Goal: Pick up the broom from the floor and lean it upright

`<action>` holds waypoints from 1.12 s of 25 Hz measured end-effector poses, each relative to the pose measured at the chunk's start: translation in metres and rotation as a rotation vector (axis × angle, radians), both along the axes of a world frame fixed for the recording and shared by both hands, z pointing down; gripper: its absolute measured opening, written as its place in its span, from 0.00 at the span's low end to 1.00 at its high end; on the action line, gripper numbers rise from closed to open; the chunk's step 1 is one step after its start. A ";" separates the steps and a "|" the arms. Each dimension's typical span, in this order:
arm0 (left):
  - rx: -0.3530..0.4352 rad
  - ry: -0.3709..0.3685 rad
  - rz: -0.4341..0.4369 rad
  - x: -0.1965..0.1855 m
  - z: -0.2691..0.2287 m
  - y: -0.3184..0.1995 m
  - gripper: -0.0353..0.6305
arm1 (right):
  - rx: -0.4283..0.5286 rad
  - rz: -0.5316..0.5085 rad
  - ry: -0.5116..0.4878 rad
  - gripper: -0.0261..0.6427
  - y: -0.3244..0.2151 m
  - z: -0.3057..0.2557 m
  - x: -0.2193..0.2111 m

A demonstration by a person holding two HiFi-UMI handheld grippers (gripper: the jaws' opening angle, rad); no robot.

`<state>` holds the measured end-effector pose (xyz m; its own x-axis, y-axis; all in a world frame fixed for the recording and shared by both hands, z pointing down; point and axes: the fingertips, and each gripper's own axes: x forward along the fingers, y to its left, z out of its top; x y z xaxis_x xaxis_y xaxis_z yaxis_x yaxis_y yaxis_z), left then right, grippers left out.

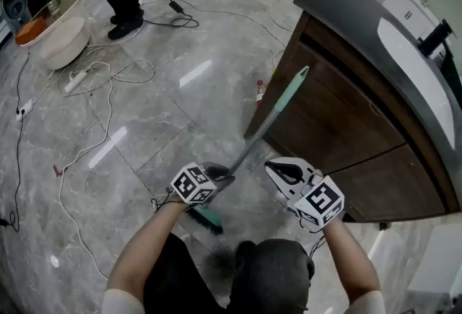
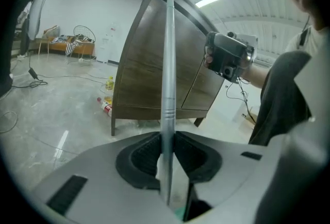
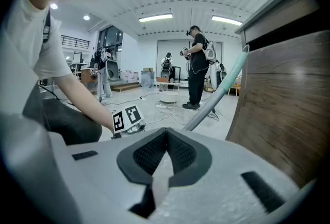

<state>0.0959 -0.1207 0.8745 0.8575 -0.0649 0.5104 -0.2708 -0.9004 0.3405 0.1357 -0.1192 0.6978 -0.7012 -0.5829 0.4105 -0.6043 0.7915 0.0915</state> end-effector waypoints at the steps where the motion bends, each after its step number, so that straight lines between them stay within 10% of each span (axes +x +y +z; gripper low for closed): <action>1: -0.005 0.017 0.001 0.009 -0.004 0.000 0.17 | 0.004 0.011 -0.002 0.04 0.001 -0.004 0.005; 28: 0.085 0.049 0.033 0.113 -0.011 -0.014 0.17 | 0.012 0.172 -0.026 0.04 0.012 -0.002 0.086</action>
